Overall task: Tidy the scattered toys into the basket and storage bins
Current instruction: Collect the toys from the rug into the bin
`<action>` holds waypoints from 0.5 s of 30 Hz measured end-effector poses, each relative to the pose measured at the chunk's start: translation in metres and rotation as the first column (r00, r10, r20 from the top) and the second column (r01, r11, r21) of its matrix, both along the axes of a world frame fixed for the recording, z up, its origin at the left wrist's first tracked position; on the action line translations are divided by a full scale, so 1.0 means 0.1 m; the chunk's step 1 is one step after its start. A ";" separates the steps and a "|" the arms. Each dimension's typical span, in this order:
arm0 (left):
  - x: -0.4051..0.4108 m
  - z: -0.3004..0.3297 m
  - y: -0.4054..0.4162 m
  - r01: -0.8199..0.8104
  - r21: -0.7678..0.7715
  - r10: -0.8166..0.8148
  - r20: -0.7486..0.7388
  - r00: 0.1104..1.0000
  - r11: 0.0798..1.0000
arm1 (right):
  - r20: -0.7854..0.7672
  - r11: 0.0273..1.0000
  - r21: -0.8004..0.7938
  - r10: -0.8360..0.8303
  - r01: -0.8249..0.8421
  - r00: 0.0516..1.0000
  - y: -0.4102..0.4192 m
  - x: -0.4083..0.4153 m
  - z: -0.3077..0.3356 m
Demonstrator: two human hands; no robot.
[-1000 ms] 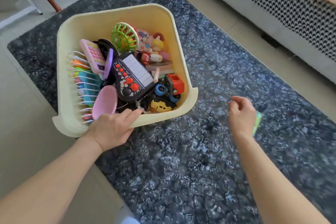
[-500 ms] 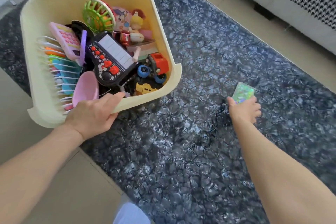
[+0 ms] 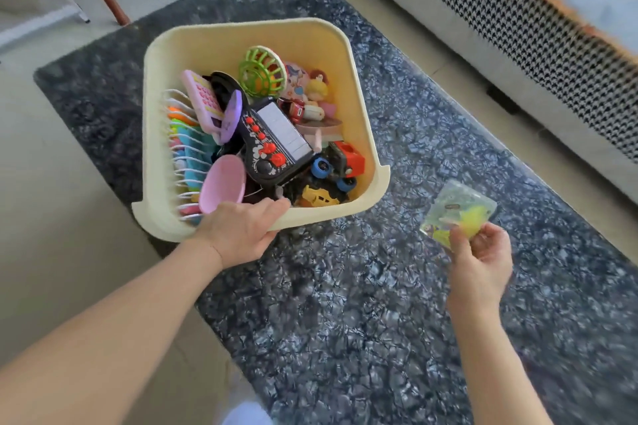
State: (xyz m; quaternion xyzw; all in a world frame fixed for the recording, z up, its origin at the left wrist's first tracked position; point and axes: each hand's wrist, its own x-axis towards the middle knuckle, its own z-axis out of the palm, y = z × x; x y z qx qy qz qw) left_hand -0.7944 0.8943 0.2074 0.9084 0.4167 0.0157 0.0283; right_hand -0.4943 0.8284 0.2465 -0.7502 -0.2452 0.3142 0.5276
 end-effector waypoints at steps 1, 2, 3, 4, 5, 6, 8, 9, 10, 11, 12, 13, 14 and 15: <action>0.02 0.02 -0.01 -0.028 -0.052 0.027 -0.014 1.000 0.998 | 0.011 0.997 0.063 0.045 -0.045 0.999 0.02 -0.12 0.19; 0.03 0.07 -0.03 -0.081 -0.117 0.078 -0.031 0.996 0.990 | 0.042 0.989 0.089 0.117 -0.120 0.992 0.02 -0.23 0.35; 0.07 0.10 -0.07 -0.137 -0.193 0.129 -0.055 0.990 0.971 | 0.079 0.976 0.081 0.195 -0.201 0.978 0.03 -0.35 0.51; 0.09 0.11 -0.12 -0.175 -0.248 0.163 -0.068 0.984 0.953 | 0.117 0.961 0.054 0.262 -0.270 0.958 0.04 -0.44 0.62; 0.08 0.15 -0.18 -0.200 -0.275 0.189 -0.064 0.980 0.940 | 0.164 0.940 0.023 0.333 -0.341 0.929 0.04 -0.54 0.74; 0.06 0.17 -0.26 -0.215 -0.290 0.204 -0.068 0.977 0.933 | 0.221 0.916 -0.018 0.394 -0.400 0.892 0.04 -0.63 0.81; -0.03 0.18 -0.43 -0.224 -0.368 0.224 -0.044 0.974 0.902 | 0.320 0.848 -0.149 0.528 -0.508 0.787 0.03 -0.81 0.87; -0.08 0.22 -0.53 -0.224 -0.433 0.233 -0.033 0.972 0.873 | 0.352 0.804 -0.225 0.594 -0.550 0.724 0.01 -0.91 0.87; -0.12 0.26 -0.62 -0.227 -0.496 0.236 -0.045 0.971 0.838 | 0.370 0.761 -0.294 0.648 -0.578 0.665 -0.02 -1.01 0.84; -0.21 0.32 -0.74 -0.231 -0.558 0.249 -0.045 0.968 0.797 | 0.377 0.715 -0.368 0.699 -0.594 0.608 -0.09 -1.15 0.80; -0.24 0.35 -0.83 -0.233 -0.604 0.264 -0.039 0.964 0.763 | 0.393 0.672 -0.440 0.741 -0.596 0.545 -0.13 -1.24 0.74; -0.30 0.37 -0.94 -0.253 -0.631 0.326 0.000 0.946 0.733 | 0.397 0.616 -0.512 0.788 -0.598 0.471 -0.19 -1.36 0.67; -0.38 0.40 -1.06 -0.287 -0.645 0.422 0.062 0.904 0.708 | 0.381 0.550 -0.574 0.835 -0.607 0.397 -0.27 -1.47 0.58; -0.42 0.43 -1.16 -0.322 -0.619 0.540 0.199 0.818 0.716 | 0.347 0.481 -0.619 0.877 -0.621 0.333 -0.33 -1.54 0.50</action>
